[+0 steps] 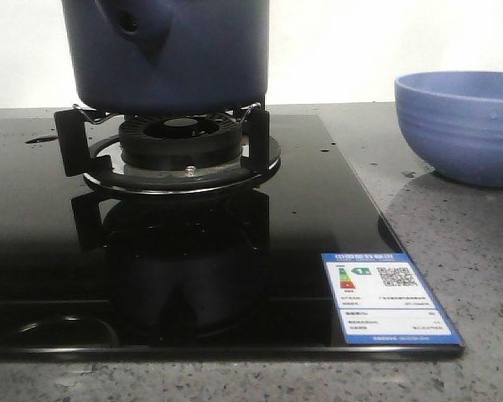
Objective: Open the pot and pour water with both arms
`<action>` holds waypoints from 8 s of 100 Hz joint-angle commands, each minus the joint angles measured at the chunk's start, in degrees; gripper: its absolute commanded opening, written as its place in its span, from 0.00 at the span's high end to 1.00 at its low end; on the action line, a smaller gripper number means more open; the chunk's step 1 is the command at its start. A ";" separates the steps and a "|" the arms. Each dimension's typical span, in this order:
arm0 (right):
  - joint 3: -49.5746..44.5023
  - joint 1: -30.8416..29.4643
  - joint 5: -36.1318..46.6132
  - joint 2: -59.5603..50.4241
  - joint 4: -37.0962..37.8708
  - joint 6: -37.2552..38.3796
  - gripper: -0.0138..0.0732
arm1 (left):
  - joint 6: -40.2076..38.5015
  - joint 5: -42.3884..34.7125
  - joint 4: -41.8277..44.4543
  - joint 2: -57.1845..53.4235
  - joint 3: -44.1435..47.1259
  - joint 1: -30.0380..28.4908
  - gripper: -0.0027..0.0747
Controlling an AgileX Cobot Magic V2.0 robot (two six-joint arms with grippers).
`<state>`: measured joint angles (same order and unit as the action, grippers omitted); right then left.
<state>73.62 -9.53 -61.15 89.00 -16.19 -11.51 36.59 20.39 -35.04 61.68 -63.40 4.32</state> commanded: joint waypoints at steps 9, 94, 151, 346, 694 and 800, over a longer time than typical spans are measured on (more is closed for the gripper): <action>9.23 1.27 -2.93 -3.49 -3.45 -1.02 0.90 | -0.07 -4.88 -1.29 -1.57 -2.39 -0.27 0.50; 47.81 22.12 1.85 9.67 -12.61 0.78 0.89 | -0.07 -5.87 -1.29 0.53 -2.39 -1.91 0.50; 36.47 32.28 32.61 10.78 -12.35 -12.21 0.89 | -0.07 -4.76 -1.28 0.53 -2.39 -8.03 0.50; -0.62 44.08 119.56 4.49 3.22 -18.34 0.89 | -0.07 -4.73 -3.46 0.53 -2.39 -8.03 0.50; 7.22 -2.08 -4.04 -20.68 -0.72 -4.37 0.25 | 29.54 -2.99 -28.49 16.40 -6.44 22.31 0.23; -34.81 -1.98 35.38 -53.68 -56.52 -56.69 0.91 | 22.23 -14.01 -29.26 -33.30 31.25 -5.72 0.99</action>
<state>43.23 -11.28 -29.59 39.60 -67.30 -62.53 59.60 9.41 -62.76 32.50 -36.67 -0.70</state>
